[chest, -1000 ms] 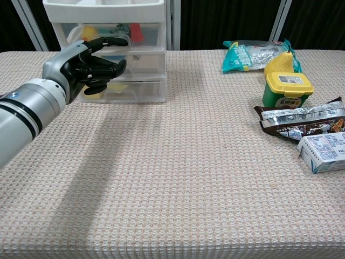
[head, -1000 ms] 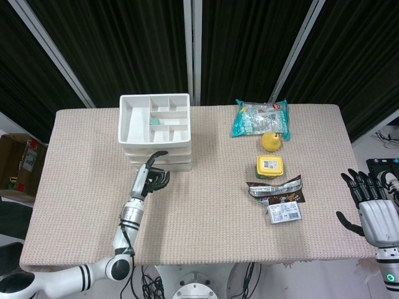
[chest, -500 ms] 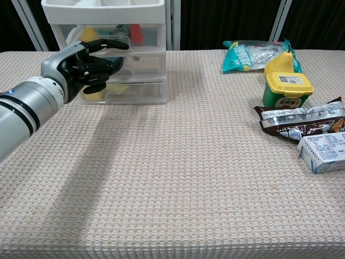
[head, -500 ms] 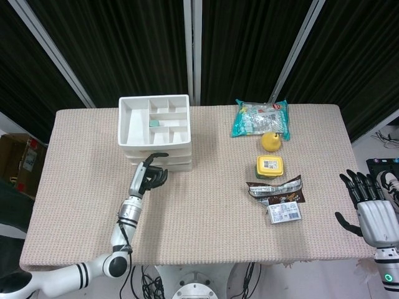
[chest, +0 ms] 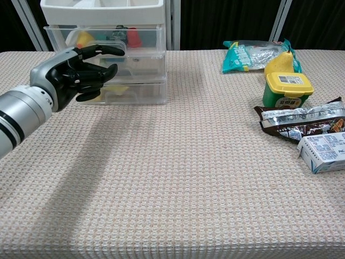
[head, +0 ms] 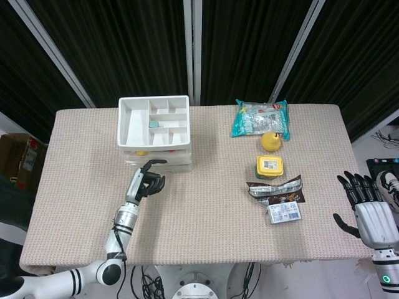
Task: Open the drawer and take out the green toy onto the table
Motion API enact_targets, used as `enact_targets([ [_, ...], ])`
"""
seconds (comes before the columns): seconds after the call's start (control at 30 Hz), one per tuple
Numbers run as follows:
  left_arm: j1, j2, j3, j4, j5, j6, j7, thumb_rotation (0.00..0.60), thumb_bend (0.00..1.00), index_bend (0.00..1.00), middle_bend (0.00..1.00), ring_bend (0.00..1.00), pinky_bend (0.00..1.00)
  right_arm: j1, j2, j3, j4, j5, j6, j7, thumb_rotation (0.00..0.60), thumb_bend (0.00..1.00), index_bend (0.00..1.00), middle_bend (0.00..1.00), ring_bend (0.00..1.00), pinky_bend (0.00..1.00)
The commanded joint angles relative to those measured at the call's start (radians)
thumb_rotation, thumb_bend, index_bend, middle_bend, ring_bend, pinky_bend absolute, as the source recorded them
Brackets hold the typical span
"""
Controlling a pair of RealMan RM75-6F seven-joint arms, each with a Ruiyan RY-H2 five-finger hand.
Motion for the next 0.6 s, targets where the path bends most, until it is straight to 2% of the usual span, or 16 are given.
enact_targets([
  [0.03,0.012,0.033,0.024,-0.033,0.008,0.005,0.052,0.600,0.46,0.30,0.89,0.99,1.00,-0.001,0.001,0.000,0.000,-0.001,0.002,0.000,0.600,0.19,0.00,0.04,0.00,0.00],
  [0.1,0.022,0.060,0.044,-0.058,0.016,0.021,0.110,0.600,0.46,0.22,0.88,0.99,1.00,-0.003,0.002,0.000,0.000,-0.002,0.007,0.003,0.600,0.19,0.00,0.04,0.00,0.00],
  [0.2,0.040,0.109,0.076,-0.111,0.022,0.037,0.195,0.600,0.46,0.21,0.87,0.98,1.00,-0.005,0.004,0.002,0.002,-0.003,0.012,0.008,0.600,0.19,0.00,0.04,0.00,0.00],
  [0.47,0.075,0.260,0.152,-0.219,0.161,0.162,0.510,0.600,0.46,0.28,0.87,0.98,1.00,-0.004,0.021,0.010,-0.002,-0.015,0.028,0.010,0.600,0.19,0.00,0.04,0.00,0.00],
  [0.6,0.076,0.337,0.149,-0.285,0.193,0.182,0.580,0.600,0.45,0.30,0.86,0.98,1.00,-0.006,0.036,0.016,-0.013,-0.019,0.041,0.003,0.600,0.20,0.00,0.04,0.00,0.00],
])
